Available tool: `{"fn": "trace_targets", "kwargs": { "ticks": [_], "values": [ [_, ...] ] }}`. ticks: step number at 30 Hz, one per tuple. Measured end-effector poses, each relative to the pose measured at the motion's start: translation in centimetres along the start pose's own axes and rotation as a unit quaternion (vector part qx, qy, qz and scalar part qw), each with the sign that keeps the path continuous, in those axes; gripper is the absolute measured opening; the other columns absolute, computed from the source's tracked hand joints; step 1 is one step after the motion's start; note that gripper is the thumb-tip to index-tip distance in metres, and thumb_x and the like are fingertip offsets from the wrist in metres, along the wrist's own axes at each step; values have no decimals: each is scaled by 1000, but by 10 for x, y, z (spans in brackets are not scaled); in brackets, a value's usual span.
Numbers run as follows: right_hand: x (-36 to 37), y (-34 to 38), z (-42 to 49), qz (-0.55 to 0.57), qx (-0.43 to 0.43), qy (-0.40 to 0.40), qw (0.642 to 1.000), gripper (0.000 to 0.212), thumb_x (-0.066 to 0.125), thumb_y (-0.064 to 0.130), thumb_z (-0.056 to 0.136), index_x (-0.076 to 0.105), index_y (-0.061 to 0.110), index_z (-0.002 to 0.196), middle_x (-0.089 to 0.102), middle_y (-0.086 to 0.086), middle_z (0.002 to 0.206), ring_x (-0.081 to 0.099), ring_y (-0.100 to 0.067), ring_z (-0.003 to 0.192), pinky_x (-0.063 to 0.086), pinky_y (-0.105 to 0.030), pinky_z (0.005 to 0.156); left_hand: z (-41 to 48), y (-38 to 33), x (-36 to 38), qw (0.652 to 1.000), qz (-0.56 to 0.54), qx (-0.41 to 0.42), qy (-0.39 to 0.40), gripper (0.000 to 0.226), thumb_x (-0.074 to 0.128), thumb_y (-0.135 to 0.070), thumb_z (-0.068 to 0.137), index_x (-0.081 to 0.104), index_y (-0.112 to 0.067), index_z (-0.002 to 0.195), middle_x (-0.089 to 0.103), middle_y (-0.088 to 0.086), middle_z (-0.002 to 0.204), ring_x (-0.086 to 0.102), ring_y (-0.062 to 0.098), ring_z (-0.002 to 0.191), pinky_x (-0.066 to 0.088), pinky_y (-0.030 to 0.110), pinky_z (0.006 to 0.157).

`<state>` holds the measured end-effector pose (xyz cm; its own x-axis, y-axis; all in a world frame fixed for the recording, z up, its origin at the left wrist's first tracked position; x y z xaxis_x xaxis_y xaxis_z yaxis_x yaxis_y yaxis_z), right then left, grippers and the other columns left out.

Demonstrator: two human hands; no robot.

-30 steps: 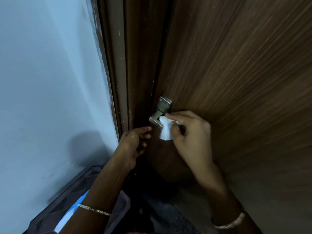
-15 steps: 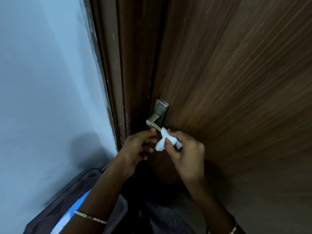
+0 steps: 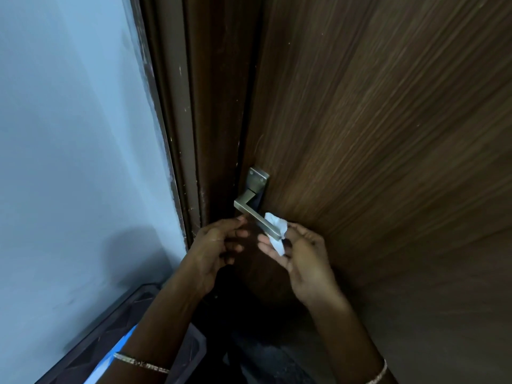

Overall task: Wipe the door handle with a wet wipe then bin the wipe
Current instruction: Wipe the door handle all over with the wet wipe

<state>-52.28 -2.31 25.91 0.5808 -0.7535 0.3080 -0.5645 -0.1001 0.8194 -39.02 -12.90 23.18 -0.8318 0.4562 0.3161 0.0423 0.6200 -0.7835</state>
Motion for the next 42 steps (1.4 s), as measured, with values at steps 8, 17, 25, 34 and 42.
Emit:
{"fn": "trace_targets", "kwargs": {
  "ticks": [8, 17, 25, 34, 42],
  "values": [
    [56, -16, 9, 221, 236, 134, 937, 35, 53, 11, 97, 61, -16, 119, 67, -35, 118, 72, -40, 103, 59, -48, 89, -4, -4, -15, 998, -31, 19, -49, 19, 66, -27, 87, 77, -19, 100, 72, -1, 79, 57, 8, 53, 39, 19, 44],
    [39, -19, 6, 208, 249, 104, 940, 30, 64, 9, 93, 65, -14, 113, 71, -28, 115, 78, -30, 89, 65, -36, 75, -3, -5, -17, 997, -26, 12, -66, 19, 67, -27, 86, 74, -17, 101, 73, -1, 78, 57, 9, 54, 40, 22, 46],
    [14, -20, -4, 179, 211, 27, 961, 27, 69, 14, 93, 69, -7, 110, 76, -24, 103, 78, -24, 75, 62, -28, 55, -5, -9, -2, 999, -18, 12, -39, 23, 64, -36, 89, 76, -20, 101, 74, -1, 83, 56, 10, 59, 39, 24, 52],
    [-15, 11, -21, -76, -178, -81, 978, 8, 73, 7, 89, 77, 8, 96, 79, -7, 95, 77, -18, 91, 62, -27, 75, -2, -11, 1, 999, -19, 14, -38, 20, 61, -27, 92, 74, -18, 104, 75, -1, 82, 56, 8, 54, 36, 23, 50],
    [19, 13, -63, -438, -492, -123, 742, 24, 79, 11, 85, 77, 6, 108, 70, -6, 127, 66, -15, 120, 59, -29, 93, 9, -8, -4, 999, 0, 29, -23, 26, 54, -15, 92, 76, -25, 102, 77, -3, 85, 60, 5, 54, 41, 20, 45]
  ]
}}
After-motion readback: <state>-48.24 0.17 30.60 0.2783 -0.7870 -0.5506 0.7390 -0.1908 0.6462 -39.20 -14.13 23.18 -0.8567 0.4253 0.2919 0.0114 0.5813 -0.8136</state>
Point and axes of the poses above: each hand's wrist, its own z-axis towards the middle knuckle, its own x-axis out of the palm, y = z × x, the point moved 7 cm from there along z, towards the middle knuckle
